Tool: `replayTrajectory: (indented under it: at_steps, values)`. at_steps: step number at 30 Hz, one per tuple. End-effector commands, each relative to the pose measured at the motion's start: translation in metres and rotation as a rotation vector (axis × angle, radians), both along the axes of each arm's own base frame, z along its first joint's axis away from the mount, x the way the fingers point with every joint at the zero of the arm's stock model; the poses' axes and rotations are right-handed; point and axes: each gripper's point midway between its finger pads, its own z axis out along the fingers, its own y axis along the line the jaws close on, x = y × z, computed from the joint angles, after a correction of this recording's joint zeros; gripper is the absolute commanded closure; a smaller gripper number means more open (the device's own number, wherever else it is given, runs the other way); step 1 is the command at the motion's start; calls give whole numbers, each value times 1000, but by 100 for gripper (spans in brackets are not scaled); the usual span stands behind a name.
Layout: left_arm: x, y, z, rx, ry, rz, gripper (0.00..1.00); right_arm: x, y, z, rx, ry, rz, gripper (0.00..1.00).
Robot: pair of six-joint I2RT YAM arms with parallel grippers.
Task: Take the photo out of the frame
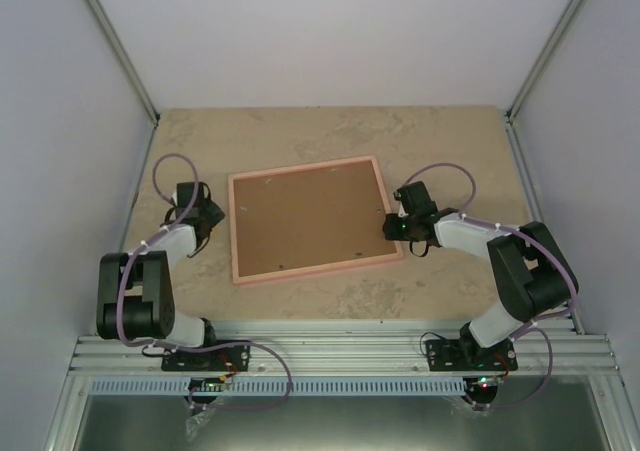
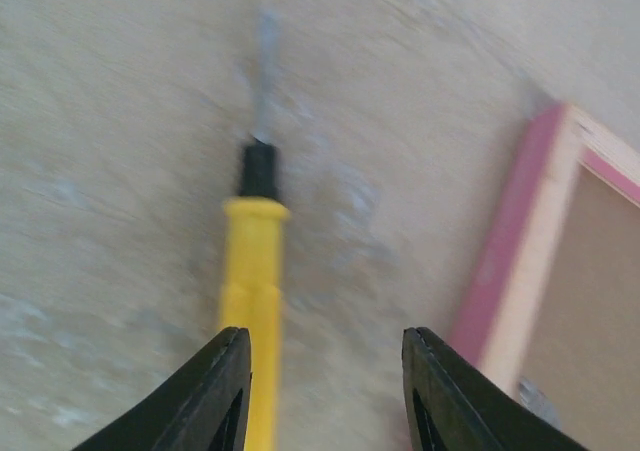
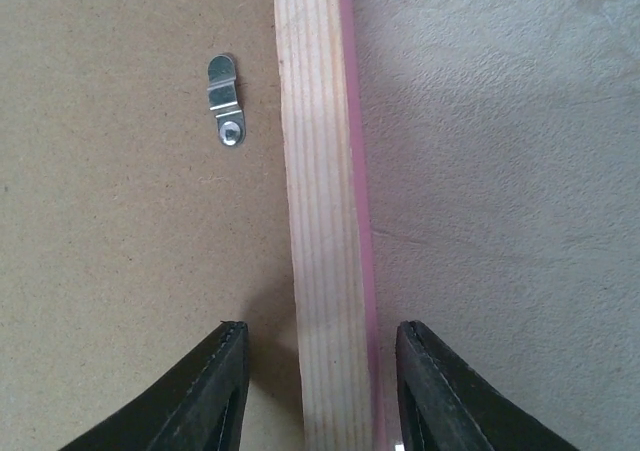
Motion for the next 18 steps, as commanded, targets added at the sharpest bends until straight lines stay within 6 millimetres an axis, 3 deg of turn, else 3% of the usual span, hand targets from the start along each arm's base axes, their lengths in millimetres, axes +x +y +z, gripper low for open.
replayTrajectory:
  at_steps: [1,8,18]
  values:
    - [-1,-29,4,-25,-26,-69,55,-3,0,2,8,-17,17,57]
    - [-7,-67,-6,-47,3,-173,53,-2,0,15,10,-67,16,43]
    - [-11,-101,-23,-83,53,-272,52,-2,4,17,-1,-76,26,32]
